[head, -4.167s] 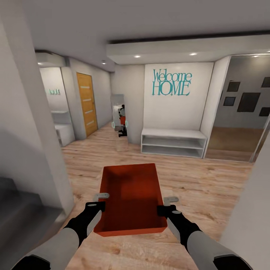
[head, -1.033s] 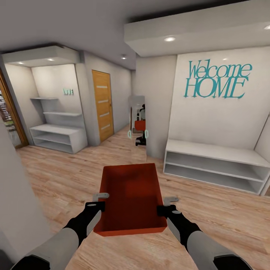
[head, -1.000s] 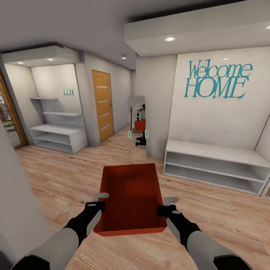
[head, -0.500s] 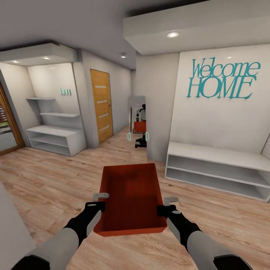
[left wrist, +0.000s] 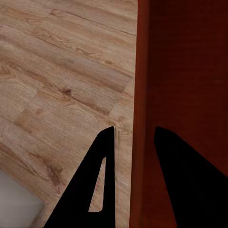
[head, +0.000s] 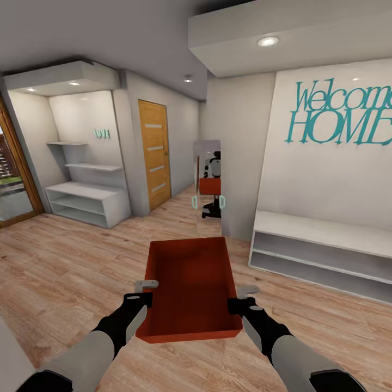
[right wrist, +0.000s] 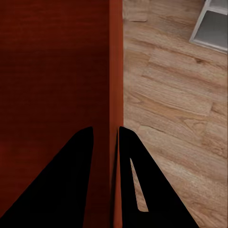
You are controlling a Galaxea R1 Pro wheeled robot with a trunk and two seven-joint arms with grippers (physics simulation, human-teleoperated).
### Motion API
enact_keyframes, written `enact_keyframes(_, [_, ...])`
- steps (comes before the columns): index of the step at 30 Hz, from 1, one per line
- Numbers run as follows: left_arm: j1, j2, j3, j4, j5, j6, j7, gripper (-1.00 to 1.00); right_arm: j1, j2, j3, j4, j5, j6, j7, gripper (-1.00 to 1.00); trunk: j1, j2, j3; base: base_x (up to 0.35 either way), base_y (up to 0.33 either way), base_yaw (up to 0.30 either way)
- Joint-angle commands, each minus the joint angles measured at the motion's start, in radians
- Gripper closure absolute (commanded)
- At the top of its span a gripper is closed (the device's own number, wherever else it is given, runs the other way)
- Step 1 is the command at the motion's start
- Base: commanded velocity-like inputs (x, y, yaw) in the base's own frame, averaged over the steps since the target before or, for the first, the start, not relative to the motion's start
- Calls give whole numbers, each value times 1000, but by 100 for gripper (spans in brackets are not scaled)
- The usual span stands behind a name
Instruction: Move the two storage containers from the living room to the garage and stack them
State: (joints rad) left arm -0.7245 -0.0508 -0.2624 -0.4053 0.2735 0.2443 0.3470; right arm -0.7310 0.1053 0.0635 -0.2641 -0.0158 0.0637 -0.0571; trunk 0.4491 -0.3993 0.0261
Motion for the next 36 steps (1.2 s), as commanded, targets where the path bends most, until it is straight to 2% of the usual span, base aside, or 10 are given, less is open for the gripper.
enact_keyframes(1, [-1,2,-15,-4,1,-71,13,100,1,-1,21,1,-19,7,-9,100,1,-1,0,322,0,267])
enact_keyframes(14, [-1,2,-15,-4,1,-71,13,100,1,-1,21,1,-19,7,-9,100,1,-1,0,322,0,255])
enact_keyframes(36, [-1,2,-15,-4,1,-71,13,100,1,-1,21,1,-18,8,-10,100,1,-1,0,322,0,8])
